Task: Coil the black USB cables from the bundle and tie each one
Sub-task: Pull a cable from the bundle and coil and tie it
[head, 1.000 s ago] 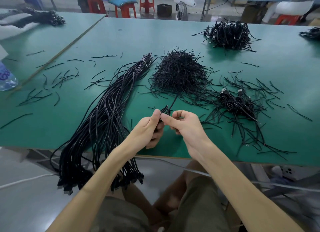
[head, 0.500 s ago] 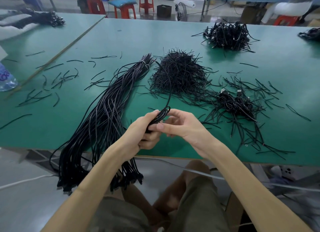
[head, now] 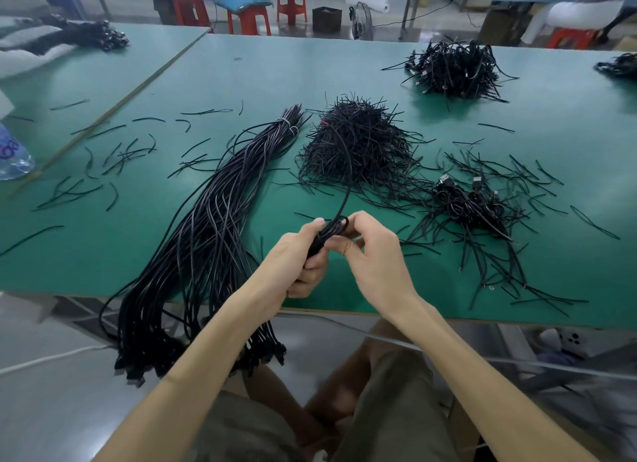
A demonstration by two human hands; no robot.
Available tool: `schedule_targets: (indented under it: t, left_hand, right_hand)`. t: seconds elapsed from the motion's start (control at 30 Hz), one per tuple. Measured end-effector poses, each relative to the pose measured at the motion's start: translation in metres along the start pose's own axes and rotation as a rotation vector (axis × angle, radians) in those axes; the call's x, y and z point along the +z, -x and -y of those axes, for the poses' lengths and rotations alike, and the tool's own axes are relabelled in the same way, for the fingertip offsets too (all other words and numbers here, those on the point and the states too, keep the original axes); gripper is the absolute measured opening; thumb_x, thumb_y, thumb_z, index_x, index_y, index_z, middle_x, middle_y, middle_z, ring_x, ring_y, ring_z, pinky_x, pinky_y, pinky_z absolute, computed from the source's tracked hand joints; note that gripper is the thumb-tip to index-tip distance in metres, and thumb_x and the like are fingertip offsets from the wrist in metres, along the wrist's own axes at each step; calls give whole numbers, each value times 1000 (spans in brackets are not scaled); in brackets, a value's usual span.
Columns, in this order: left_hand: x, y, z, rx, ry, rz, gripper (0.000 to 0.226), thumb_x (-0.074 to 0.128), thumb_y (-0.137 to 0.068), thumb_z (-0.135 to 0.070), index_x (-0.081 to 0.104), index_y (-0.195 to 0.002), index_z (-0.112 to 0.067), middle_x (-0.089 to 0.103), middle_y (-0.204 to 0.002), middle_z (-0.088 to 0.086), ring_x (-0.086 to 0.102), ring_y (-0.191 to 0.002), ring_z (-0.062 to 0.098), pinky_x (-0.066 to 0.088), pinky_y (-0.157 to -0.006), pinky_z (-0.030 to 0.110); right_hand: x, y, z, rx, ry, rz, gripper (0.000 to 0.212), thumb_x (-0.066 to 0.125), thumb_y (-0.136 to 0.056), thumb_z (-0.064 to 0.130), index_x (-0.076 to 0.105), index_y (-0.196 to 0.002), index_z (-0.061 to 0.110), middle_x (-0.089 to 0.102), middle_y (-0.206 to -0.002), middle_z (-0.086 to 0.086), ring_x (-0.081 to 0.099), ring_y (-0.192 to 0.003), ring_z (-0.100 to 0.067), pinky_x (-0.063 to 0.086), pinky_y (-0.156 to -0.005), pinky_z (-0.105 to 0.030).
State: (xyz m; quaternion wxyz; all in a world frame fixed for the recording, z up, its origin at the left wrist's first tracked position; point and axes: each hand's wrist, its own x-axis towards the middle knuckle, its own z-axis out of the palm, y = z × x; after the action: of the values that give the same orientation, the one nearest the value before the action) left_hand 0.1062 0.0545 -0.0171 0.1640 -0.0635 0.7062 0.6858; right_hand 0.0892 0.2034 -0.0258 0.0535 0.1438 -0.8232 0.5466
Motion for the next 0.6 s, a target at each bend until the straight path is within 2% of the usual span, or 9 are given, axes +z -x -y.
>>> schedule_targets:
  t: [0.07,0.17,0.27,0.33,0.37,0.43,0.5,0.6]
  left_hand:
    - [3,0,-1,23,-21,-42,64,32,-105,-56,44,-53,-21,26,-49,-4,17,-42,14,12,-40,21]
    - [5,1,-1,159,-159,-87,60,29,-109,-52,55,-69,-15,39,-48,-5,28,-37,14,22,-38,22]
    - [0,4,3,363,-466,-147,33,36,-110,-40,54,-87,-24,57,-57,-11,46,-42,11,39,-46,22]
    - [-4,5,4,405,-614,-135,9,46,-108,-33,55,-105,-30,62,-73,-18,55,-58,3,44,-59,17]
    - [-5,5,4,427,-685,-139,12,51,-106,-29,56,-117,-26,63,-86,-18,58,-71,3,47,-68,20]
    - [-6,6,2,478,-865,-179,33,53,-106,-29,51,-137,-18,59,-112,-9,60,-94,15,50,-83,35]
    - [-4,9,-1,489,-1009,-242,41,46,-107,-38,48,-143,-19,57,-119,-6,62,-95,24,51,-81,44]
    - [-2,12,-3,495,-1147,-298,41,36,-108,-44,52,-136,-18,58,-109,-5,62,-84,25,53,-71,47]
  right_hand:
    - [4,2,-1,20,28,-46,14,70,-93,11,60,-84,6,65,-85,-5,56,-78,-11,41,-71,-14]
    - [8,4,-3,83,71,-83,19,65,-98,17,58,-82,9,62,-83,-2,54,-76,-9,40,-68,-15]
    - [5,1,-3,112,57,-95,23,63,-100,23,56,-82,11,63,-82,-4,55,-75,-17,41,-63,-19]
    - [3,-1,-1,127,56,-77,23,62,-101,25,55,-81,14,64,-82,-4,56,-74,-18,41,-64,-22]
    - [2,-1,-1,141,55,-64,23,62,-101,25,55,-81,15,64,-82,-4,58,-75,-19,42,-64,-24]
    - [1,-2,1,153,49,-41,23,61,-101,26,55,-82,15,65,-82,-6,60,-77,-22,44,-66,-27]
    - [0,-2,2,141,52,-28,24,59,-102,28,55,-84,13,65,-80,-7,59,-75,-22,44,-64,-26]
    - [-3,-3,3,129,46,14,25,57,-104,28,56,-87,9,66,-78,-10,56,-63,-11,41,-58,-18]
